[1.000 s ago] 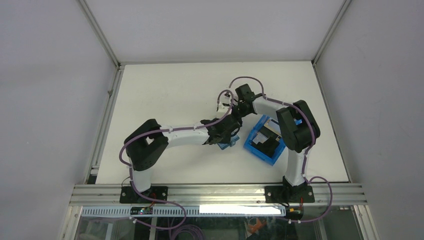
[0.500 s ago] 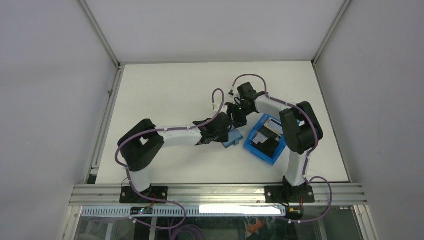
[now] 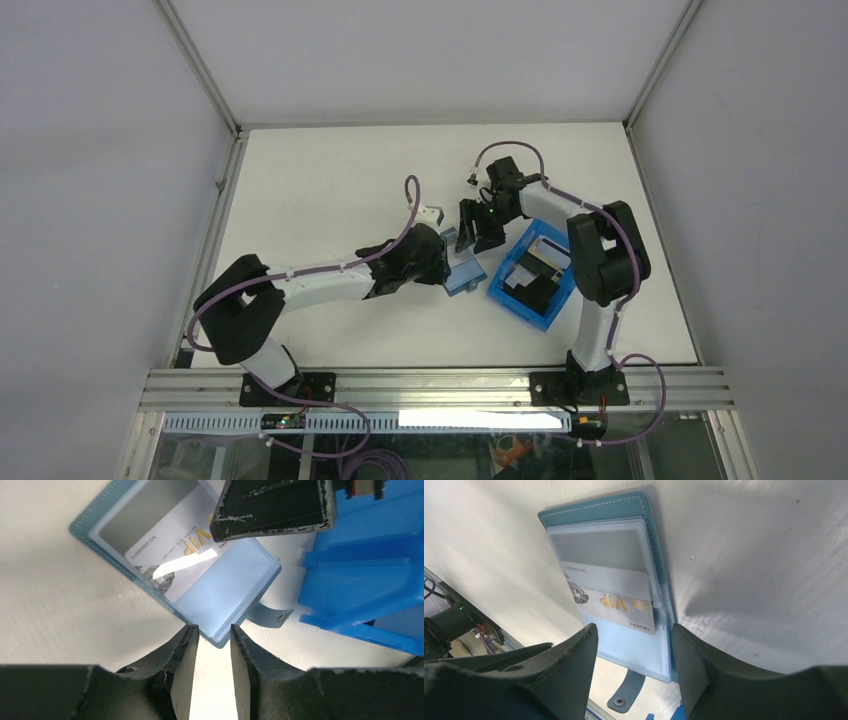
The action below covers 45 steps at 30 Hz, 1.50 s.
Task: Put the credit cards into the card holder
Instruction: Insert the credit card into the card holder.
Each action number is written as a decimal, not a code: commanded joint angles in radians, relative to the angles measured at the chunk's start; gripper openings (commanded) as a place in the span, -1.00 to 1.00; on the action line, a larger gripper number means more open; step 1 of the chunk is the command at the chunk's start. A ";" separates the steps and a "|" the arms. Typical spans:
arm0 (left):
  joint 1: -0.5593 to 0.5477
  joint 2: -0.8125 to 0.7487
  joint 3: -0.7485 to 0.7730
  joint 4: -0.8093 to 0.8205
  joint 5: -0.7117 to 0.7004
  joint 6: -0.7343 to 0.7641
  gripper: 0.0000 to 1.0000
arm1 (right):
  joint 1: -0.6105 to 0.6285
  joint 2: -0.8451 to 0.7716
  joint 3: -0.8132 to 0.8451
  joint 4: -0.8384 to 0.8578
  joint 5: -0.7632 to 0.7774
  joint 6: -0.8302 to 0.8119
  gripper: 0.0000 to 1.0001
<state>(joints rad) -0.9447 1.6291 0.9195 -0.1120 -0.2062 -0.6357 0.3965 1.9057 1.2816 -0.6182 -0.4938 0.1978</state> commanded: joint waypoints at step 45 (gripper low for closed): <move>0.465 0.372 0.378 -0.324 0.564 -0.064 -0.69 | 0.295 -0.032 0.015 -0.136 0.213 -1.449 -1.00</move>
<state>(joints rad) -0.4854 2.0144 1.3247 -0.4286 0.2989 -0.6910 0.6830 1.8610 1.2678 -0.8265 -0.3359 -1.2648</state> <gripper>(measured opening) 0.159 0.006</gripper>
